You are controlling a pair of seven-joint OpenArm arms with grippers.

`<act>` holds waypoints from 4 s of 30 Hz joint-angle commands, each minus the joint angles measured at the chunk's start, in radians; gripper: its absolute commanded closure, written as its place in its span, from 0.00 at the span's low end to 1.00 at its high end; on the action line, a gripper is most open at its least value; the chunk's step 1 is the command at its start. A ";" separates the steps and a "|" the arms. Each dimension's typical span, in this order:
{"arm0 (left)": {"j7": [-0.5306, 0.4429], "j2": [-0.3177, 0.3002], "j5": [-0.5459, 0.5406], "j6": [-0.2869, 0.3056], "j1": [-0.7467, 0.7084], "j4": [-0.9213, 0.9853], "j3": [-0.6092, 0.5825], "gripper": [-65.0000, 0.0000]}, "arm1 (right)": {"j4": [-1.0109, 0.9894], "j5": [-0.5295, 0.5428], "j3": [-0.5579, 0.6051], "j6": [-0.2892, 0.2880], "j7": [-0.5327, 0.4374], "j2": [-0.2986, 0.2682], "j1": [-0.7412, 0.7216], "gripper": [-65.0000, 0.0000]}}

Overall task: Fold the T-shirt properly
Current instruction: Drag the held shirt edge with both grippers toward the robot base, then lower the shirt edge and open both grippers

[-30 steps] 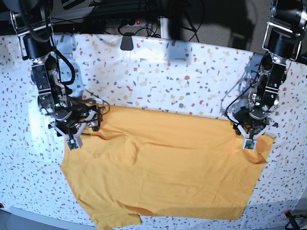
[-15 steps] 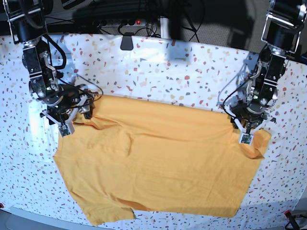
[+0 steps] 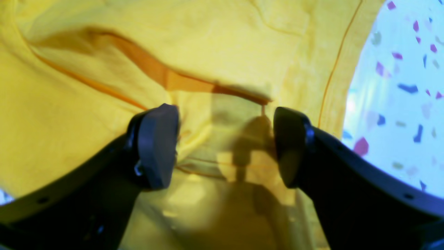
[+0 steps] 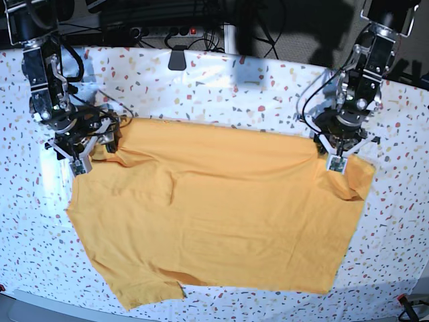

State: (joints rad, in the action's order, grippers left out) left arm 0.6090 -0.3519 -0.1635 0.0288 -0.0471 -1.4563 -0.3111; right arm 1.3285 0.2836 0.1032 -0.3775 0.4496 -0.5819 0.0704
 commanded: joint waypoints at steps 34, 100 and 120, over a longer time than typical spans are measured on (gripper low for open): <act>0.258 0.002 0.062 -0.060 -0.513 -0.441 -0.018 0.72 | 0.227 -0.063 -0.224 -0.034 0.169 -0.050 0.404 0.35; 0.407 0.002 0.600 -0.212 -0.513 -0.731 -0.017 0.72 | 0.508 -0.043 -0.286 0.019 0.205 -0.100 0.442 0.35; 0.295 0.003 0.483 -0.171 -0.261 -0.474 -0.017 0.72 | 0.566 0.126 -0.610 -0.008 0.217 -0.099 0.442 0.35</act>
State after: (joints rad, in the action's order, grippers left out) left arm 0.9192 -0.3454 0.3031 -0.1322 -0.3111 -1.9148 -0.3309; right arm 1.8786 0.4011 -0.4969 -0.3782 0.6857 -0.6621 0.5152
